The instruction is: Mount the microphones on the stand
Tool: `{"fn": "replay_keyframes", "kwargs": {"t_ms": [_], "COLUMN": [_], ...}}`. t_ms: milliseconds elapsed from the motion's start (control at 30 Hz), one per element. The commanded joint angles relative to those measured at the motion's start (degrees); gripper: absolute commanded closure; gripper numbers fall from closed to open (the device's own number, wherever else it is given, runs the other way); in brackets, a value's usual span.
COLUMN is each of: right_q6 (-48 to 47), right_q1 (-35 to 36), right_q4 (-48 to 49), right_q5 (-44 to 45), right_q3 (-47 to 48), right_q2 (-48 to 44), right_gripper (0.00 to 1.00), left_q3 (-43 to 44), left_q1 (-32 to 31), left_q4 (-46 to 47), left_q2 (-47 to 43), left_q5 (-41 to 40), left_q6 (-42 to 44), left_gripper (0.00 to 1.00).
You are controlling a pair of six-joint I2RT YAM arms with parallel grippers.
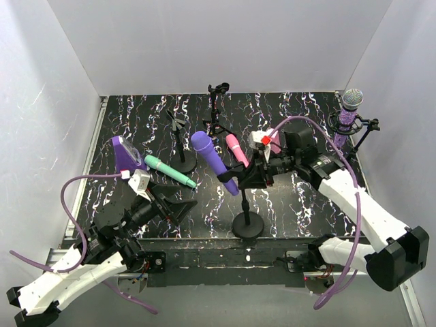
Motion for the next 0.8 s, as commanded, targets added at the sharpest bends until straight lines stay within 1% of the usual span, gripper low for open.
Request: {"fn": "replay_keyframes", "kwargs": {"t_ms": [0, 100, 200, 300, 500, 667, 767], "right_q6": [-9.4, -13.9, -18.8, -20.5, -19.8, -19.7, -18.8], "right_q1": [-4.6, -8.9, -13.6, -17.8, -27.0, -31.3, -31.8], "right_q4": [-9.6, -15.8, -21.9, -24.7, -23.1, -19.4, -16.4], "right_q5": [-0.8, -1.5, -0.2, 1.3, 5.4, 12.1, 16.7], "right_q3": [6.5, 7.3, 6.6, 5.2, 2.5, 1.1, 0.7], "right_q2": [-4.9, -8.4, -13.2, -17.6, -22.2, -22.8, -22.2], "right_gripper": [0.98, 0.98, 0.98, 0.98, 0.99, 0.99, 0.99], "left_q3": [2.1, 2.4, 2.3, 2.4, 2.6, 2.8, 2.9], "left_q1": [-0.1, -0.1, -0.1, -0.1, -0.1, -0.1, -0.1], "left_q4": [-1.4, -1.8, -1.9, -1.7, -0.6, -0.7, -1.1], "left_q2": [-0.5, -1.0, -1.3, -0.9, 0.5, 0.0, -0.7], "left_q5": [-0.7, -0.8, -0.8, -0.6, 0.5, 0.8, 0.7], "left_q6": [0.6, 1.0, 1.4, 1.8, 1.5, 1.7, 1.9], "left_gripper": [0.02, 0.02, 0.02, 0.02, 0.02, 0.02, 0.02]}}
